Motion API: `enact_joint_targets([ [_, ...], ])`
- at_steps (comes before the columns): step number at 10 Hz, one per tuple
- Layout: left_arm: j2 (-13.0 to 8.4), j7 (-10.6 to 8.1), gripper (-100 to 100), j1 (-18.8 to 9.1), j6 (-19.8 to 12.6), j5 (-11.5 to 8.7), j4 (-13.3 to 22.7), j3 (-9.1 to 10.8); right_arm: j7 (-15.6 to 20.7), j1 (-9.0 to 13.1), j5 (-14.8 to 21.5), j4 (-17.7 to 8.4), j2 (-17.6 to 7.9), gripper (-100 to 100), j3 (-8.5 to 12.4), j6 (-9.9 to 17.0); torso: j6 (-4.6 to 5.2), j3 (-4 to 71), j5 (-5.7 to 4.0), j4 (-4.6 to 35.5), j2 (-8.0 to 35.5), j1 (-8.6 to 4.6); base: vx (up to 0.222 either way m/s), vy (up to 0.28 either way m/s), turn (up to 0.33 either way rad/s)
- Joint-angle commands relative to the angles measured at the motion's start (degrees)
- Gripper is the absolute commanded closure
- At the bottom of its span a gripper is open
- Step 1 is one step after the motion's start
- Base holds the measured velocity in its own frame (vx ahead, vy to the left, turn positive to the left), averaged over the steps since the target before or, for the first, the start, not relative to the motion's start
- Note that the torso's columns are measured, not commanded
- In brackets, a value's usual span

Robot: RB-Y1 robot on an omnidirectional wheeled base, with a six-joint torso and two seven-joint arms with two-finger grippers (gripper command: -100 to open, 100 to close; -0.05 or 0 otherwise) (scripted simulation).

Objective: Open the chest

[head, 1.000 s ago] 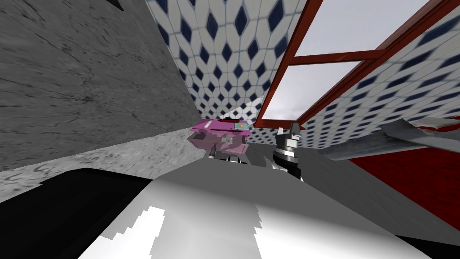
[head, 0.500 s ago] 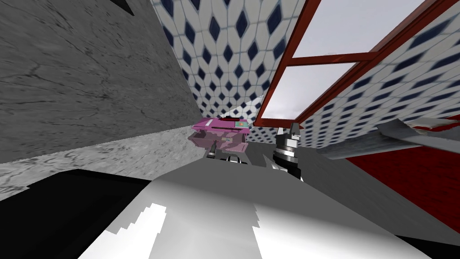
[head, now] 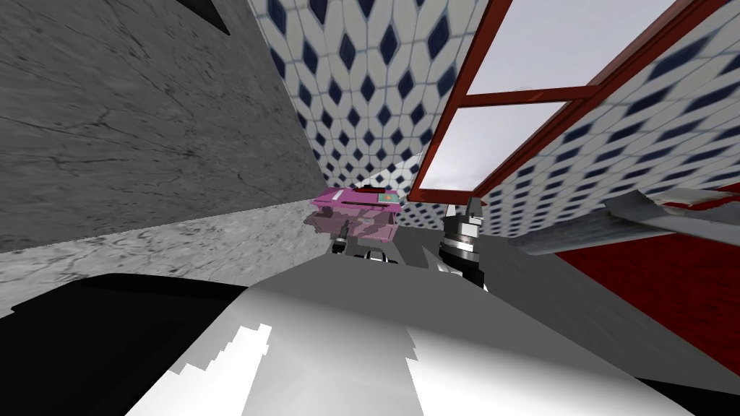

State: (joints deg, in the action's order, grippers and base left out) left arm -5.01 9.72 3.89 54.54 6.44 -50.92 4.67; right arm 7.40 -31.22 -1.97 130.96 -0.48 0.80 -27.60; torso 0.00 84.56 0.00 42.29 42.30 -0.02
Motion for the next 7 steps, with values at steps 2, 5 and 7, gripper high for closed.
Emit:
enact_joint_targets([
  [2,-0.4,-0.63,-100,-0.8,-4.1,0.0,-3.2,-0.17,0.0,0.0,0.0,0.0,0.0,0,0.0,0.0,0.00,0.0,0.00,0.0,0.0,0.02,-0.057,-0.016,0.012],
  [5,-1.1,-1.39,-100,-2.9,-7.8,-0.1,-4.8,-0.10,0.0,0.0,0.0,0.0,0.0,0,0.0,0.0,-0.04,-0.1,-0.11,0.2,0.2,-0.08,-0.071,-0.018,0.017],
  [7,-1.1,-1.39,0,-2.9,-7.6,-0.1,-3.8,-0.10,0.0,0.0,0.0,0.0,0.0,0,0.0,0.0,-0.03,-0.1,-0.12,0.2,0.1,-0.09,-0.009,-0.002,-0.001],
])
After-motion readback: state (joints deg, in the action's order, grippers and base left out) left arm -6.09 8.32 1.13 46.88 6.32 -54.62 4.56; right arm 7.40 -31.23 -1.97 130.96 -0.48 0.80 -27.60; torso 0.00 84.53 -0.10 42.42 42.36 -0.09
